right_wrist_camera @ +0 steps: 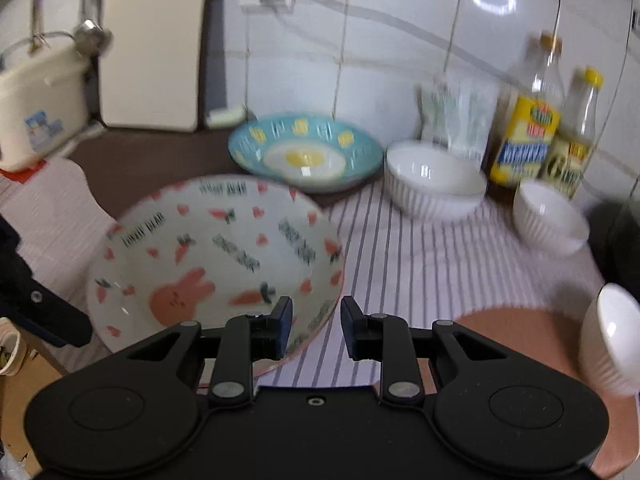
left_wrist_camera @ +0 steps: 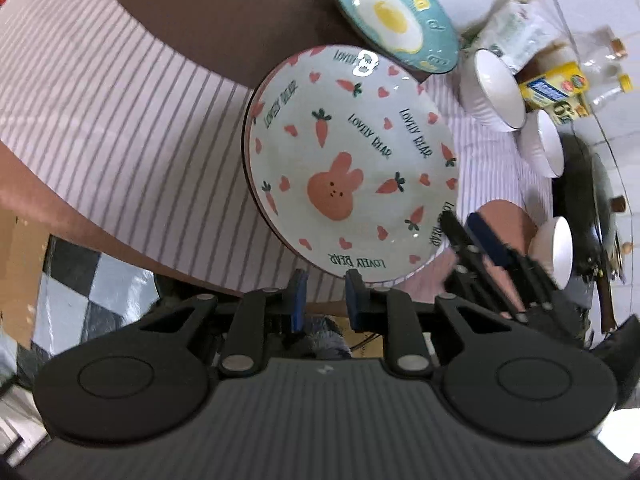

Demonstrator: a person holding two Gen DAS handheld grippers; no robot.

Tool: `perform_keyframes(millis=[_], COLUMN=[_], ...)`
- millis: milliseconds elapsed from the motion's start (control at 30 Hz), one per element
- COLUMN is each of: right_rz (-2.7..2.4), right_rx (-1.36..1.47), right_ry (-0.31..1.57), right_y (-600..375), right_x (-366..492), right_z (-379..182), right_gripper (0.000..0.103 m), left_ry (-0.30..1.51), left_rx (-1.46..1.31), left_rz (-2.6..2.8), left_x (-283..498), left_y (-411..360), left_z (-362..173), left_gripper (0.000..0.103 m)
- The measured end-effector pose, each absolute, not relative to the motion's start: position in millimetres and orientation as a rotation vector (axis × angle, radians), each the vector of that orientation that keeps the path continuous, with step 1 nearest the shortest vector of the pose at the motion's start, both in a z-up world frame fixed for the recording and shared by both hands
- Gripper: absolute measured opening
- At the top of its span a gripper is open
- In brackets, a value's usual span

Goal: Organize plates and bowls
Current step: 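Open both grippers and move them to the blue egg plate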

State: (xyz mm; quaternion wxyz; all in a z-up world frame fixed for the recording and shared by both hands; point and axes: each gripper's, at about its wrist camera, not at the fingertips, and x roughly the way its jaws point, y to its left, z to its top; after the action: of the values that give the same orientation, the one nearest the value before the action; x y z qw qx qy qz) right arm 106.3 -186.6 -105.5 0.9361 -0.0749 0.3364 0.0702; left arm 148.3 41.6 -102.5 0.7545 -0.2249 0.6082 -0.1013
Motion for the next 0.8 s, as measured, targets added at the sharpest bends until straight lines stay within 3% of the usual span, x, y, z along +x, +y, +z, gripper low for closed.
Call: perform_keyframes(millis=[133,400,533,600,800], right_rz=[0.178,0.266,0.302,0.307,0.256], right_rx=[-0.167,0.069,0.173,0.227,0.3], right_ry=[0.606,0.525,0.488,0.471,0.515], right_y=[-193.1,-216.0,-223.9,-227.5,-231.0], right_x=[99.0,116.3,130.6,140.9,176.6], right_z=[-73.2,-32.4,-30.5,-36.1,-59.6], right_gripper=[0.034,0.071,0.078,0.088,0.088], left_ry=[1.239,0.945,0.8,0.741,0.658], left_rx=[-0.409,-0.267,-0.259,-0.245,-0.262], left_rz=[-0.244,-0.238,-0.273,-0.273,-0.37], left_x=[145.0,156.8,168.1,175.1,201.3], left_y=[46.6,64.7,81.0,83.2,82.5], left_z=[-77.8,-20.7,-4.0,-3.4,-11.4], left_gripper=[0.02,0.024,0.029,0.035,0.05])
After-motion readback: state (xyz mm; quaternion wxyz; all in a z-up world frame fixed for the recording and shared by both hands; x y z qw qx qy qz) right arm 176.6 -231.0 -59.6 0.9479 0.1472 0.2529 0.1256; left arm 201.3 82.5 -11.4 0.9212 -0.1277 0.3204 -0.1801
